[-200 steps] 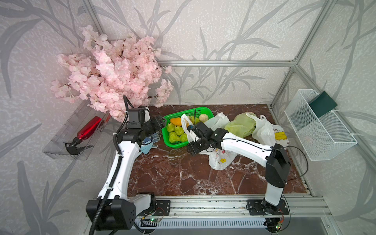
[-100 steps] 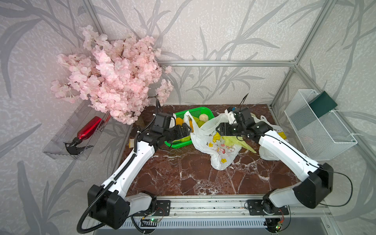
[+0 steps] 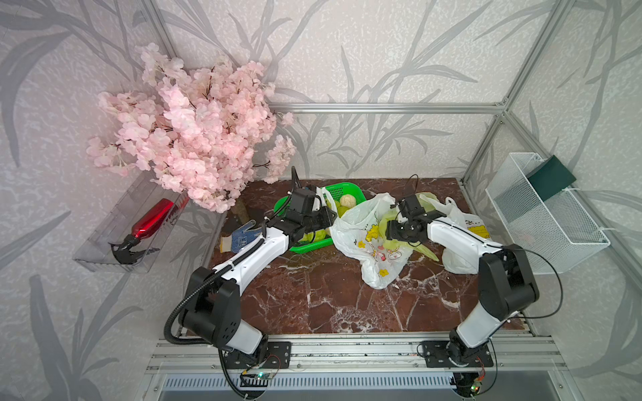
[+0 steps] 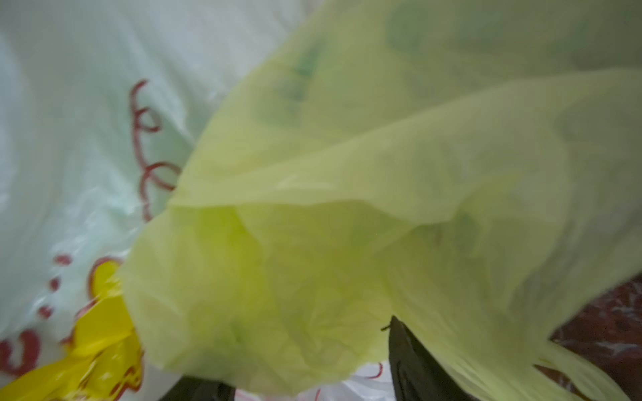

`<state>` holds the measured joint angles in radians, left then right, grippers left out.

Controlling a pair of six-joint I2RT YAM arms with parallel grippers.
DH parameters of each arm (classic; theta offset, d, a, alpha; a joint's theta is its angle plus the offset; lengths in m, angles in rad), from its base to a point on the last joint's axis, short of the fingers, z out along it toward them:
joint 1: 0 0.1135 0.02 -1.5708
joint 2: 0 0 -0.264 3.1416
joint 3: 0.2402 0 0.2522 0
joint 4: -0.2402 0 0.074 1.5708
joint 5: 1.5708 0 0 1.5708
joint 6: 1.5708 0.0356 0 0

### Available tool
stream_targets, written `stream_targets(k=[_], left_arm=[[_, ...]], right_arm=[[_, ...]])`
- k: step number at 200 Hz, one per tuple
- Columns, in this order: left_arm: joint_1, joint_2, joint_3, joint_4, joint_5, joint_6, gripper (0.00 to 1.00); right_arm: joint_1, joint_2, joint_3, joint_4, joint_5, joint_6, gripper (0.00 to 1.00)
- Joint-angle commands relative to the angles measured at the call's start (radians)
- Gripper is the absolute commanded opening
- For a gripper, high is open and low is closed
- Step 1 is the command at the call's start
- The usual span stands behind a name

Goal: Place the pears into plastic bags & tie knots
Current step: Adjust the plastic bag at the center of the board, then pick up the pear from the basket.

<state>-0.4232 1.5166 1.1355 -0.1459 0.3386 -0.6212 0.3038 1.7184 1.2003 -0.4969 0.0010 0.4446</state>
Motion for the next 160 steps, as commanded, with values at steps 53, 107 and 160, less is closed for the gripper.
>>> stream_targets(k=[53, 107, 160], left_arm=[[0.111, -0.316, 0.110, -0.278, 0.160, 0.335, 0.00], [0.195, -0.411, 0.185, -0.326, 0.428, 0.327, 0.00], [0.335, -0.433, 0.257, -0.637, 0.279, 0.505, 0.00]], right_arm=[[-0.055, -0.108, 0.136, -0.150, 0.010, -0.170, 0.71], [0.031, -0.081, 0.158, -0.010, -0.132, -0.041, 0.71], [0.095, 0.057, 0.374, -0.053, -0.138, -0.118, 0.72]])
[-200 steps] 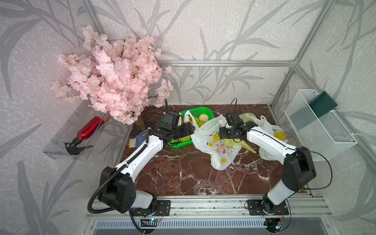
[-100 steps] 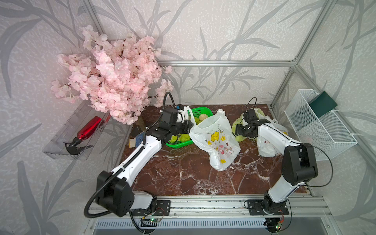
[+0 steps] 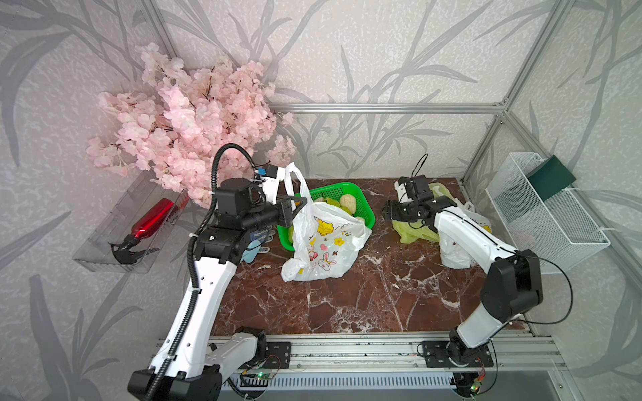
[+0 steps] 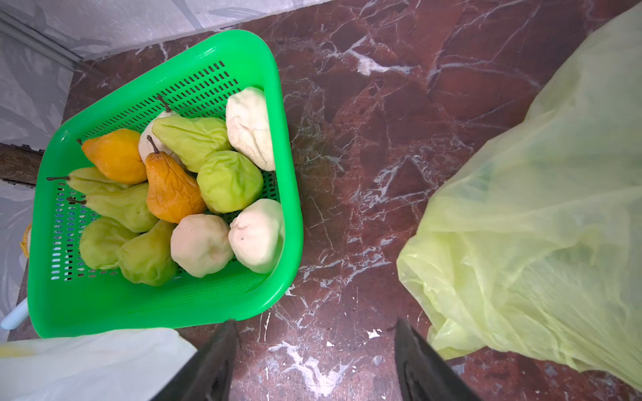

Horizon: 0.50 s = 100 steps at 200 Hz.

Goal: Place the pears into plastic bags & tie knots
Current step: Pick up the pear from the basket.

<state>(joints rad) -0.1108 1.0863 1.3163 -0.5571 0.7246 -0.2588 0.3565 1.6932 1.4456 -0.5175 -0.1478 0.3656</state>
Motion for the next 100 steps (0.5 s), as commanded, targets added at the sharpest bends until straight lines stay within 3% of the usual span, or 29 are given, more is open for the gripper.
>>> stream_targets(k=[1, 14, 39, 62, 100], left_arm=[[0.024, -0.004, 0.079, -0.233, -0.113, 0.146, 0.00], [0.039, -0.016, 0.109, -0.274, -0.135, 0.163, 0.00], [0.049, -0.028, 0.068, -0.190, 0.006, 0.103, 0.00], [0.050, 0.002, 0.016, -0.142, 0.043, 0.094, 0.00], [0.074, 0.026, 0.051, -0.248, -0.175, 0.137, 0.00]], right_arm=[[0.044, 0.087, 0.133, -0.034, 0.013, -0.041, 0.72], [0.067, 0.130, 0.188, -0.037, 0.026, -0.043, 0.72], [0.138, 0.168, 0.253, -0.017, -0.008, -0.039, 0.73], [0.150, 0.170, 0.235, 0.021, -0.079, -0.045, 0.78], [0.177, 0.304, 0.354, -0.080, 0.011, -0.092, 0.78]])
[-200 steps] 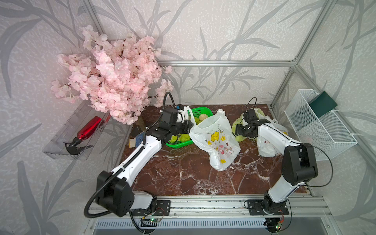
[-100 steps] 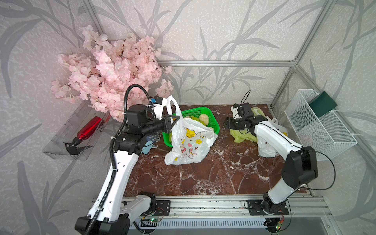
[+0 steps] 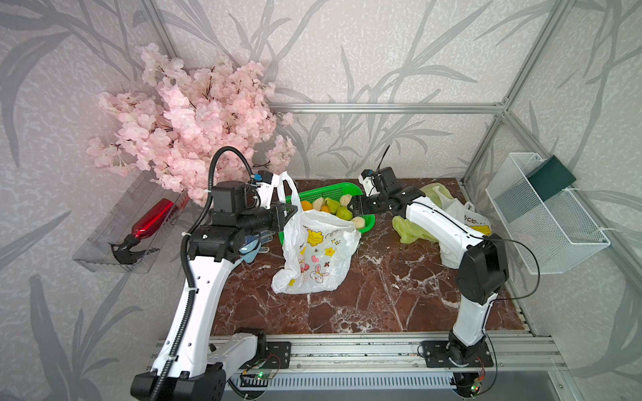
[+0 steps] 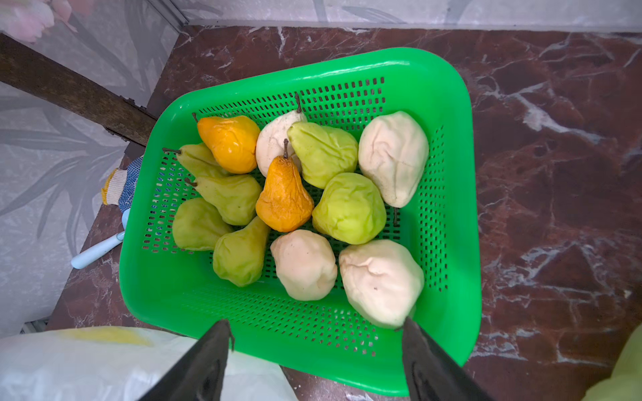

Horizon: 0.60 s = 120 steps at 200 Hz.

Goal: Place the pears into plastic bags & tie knots
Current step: Pick up the pear from the basket.

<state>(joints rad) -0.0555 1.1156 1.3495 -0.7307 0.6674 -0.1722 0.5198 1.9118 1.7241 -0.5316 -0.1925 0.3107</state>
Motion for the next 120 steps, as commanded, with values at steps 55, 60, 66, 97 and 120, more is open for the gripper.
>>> stream_targets(k=[55, 60, 66, 97, 120], left_arm=[[0.041, -0.016, 0.032, -0.158, -0.114, 0.084, 0.00], [0.041, -0.014, 0.036, -0.166, -0.135, 0.087, 0.00], [0.042, -0.011, 0.037, -0.170, -0.153, 0.089, 0.00], [0.043, -0.030, -0.013, -0.085, -0.114, 0.073, 0.00], [0.041, -0.050, -0.067, -0.010, -0.081, 0.045, 0.00]], right_arm=[[0.083, 0.304, 0.322, -0.205, 0.263, -0.016, 0.78], [0.083, 0.325, 0.349, -0.221, 0.275, -0.012, 0.78], [0.083, 0.344, 0.374, -0.235, 0.286, -0.002, 0.78], [0.089, 0.450, 0.506, -0.247, 0.345, 0.042, 0.78], [0.086, 0.572, 0.695, -0.333, 0.358, 0.037, 0.78]])
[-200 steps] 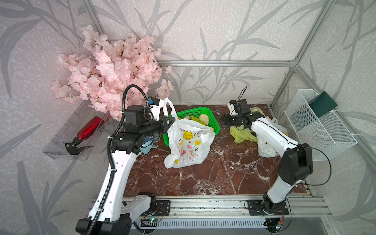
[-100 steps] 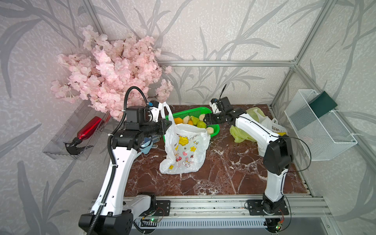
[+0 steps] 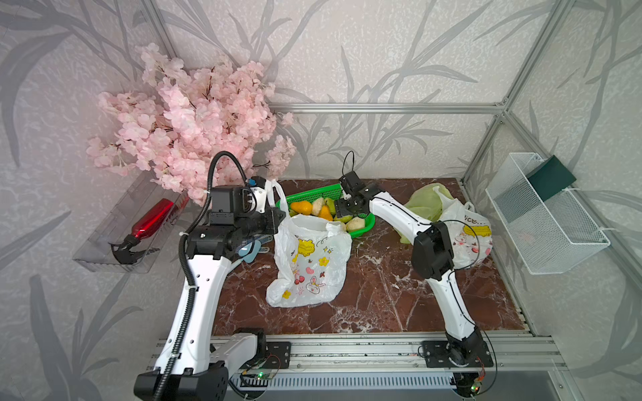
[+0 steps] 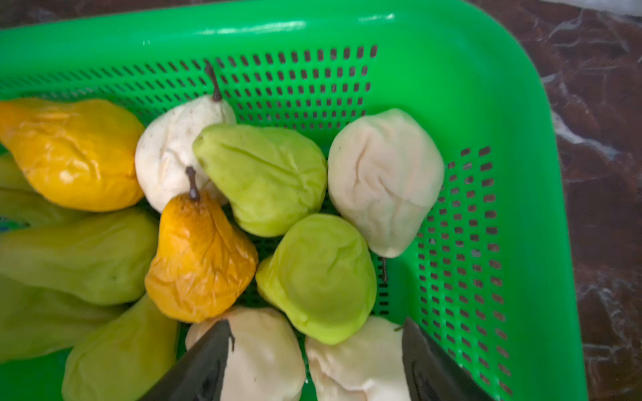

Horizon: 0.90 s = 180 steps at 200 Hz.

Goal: Place the pears into plastic bags & tie knots
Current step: Pick up the pear from the basket.

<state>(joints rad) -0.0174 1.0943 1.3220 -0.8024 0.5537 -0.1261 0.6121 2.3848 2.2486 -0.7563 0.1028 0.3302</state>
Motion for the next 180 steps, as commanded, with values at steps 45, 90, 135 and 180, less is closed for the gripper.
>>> stream_targets(k=[45, 90, 135, 180], left_arm=[[0.005, -0.025, -0.041, 0.057, 0.024, 0.009, 0.00], [0.004, -0.023, -0.080, 0.106, 0.052, -0.007, 0.00], [0.004, -0.018, -0.162, 0.213, 0.094, -0.029, 0.00], [0.005, 0.023, -0.192, 0.327, 0.123, -0.021, 0.00]], right_arm=[[0.015, 0.202, 0.308, -0.297, 0.011, 0.043, 0.78], [0.028, 0.150, 0.114, -0.157, -0.010, 0.052, 0.77], [0.010, 0.167, 0.298, -0.285, -0.024, -0.001, 0.43], [0.002, -0.130, 0.077, -0.128, -0.136, -0.074, 0.33]])
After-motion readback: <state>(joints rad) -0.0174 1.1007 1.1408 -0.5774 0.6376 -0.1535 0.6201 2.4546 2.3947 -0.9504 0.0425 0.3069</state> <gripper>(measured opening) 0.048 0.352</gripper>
